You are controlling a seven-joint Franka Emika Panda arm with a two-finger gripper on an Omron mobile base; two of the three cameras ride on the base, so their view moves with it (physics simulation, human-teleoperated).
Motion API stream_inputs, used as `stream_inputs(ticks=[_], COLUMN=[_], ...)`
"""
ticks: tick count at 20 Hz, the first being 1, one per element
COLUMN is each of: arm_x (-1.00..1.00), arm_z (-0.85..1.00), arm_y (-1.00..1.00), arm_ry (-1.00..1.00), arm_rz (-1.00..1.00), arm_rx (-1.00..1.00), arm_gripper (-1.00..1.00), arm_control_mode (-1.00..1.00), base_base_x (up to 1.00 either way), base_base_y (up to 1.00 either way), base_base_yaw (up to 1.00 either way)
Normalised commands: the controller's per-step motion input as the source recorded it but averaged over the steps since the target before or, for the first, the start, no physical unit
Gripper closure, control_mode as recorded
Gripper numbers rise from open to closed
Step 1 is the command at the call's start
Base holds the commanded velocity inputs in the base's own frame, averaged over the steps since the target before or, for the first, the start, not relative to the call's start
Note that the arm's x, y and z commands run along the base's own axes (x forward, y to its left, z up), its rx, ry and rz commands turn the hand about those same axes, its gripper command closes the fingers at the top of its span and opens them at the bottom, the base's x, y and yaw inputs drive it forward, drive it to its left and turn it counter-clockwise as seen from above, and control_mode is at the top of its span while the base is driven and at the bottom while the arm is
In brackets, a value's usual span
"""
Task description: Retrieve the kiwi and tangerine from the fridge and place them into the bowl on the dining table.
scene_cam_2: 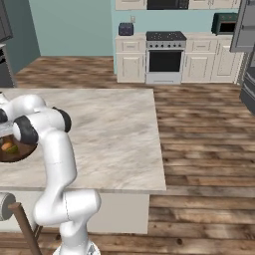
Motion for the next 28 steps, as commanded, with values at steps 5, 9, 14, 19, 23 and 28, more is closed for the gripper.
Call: stream_inputs(ticks=[5, 9, 14, 19, 23, 28], arm_x=[-0.42, -0.76, -0.68, -0.52, -0.71, -0.76], arm_z=[0.26, 0.65, 0.81, 0.79, 0.89, 0.97], arm_y=[-0.49, -0.8, -1.0, -1.0, -1.0, -1.0], arm_ry=[-0.01, -0.13, -0.27, -0.41, -0.44, -0.41], arm_rz=[-0.05, -0.06, -0.07, -0.06, -0.04, -0.05], arm_rx=[0.0, 0.0, 0.01, 0.1, 0.15, 0.17], arm_gripper=[-1.0, -1.0, -1.0, -1.0, -1.0, -1.0], arm_control_mode=[-1.0, -1.0, -1.0, -1.0, -1.0, -1.0], base_base_x=[0.0, 0.0, 0.0, 0.0, 0.0, 0.0], base_base_y=[0.0, 0.0, 0.0, 0.0, 0.0, 0.0], base_base_yaw=[0.0, 0.0, 0.0, 0.0, 0.0, 0.0])
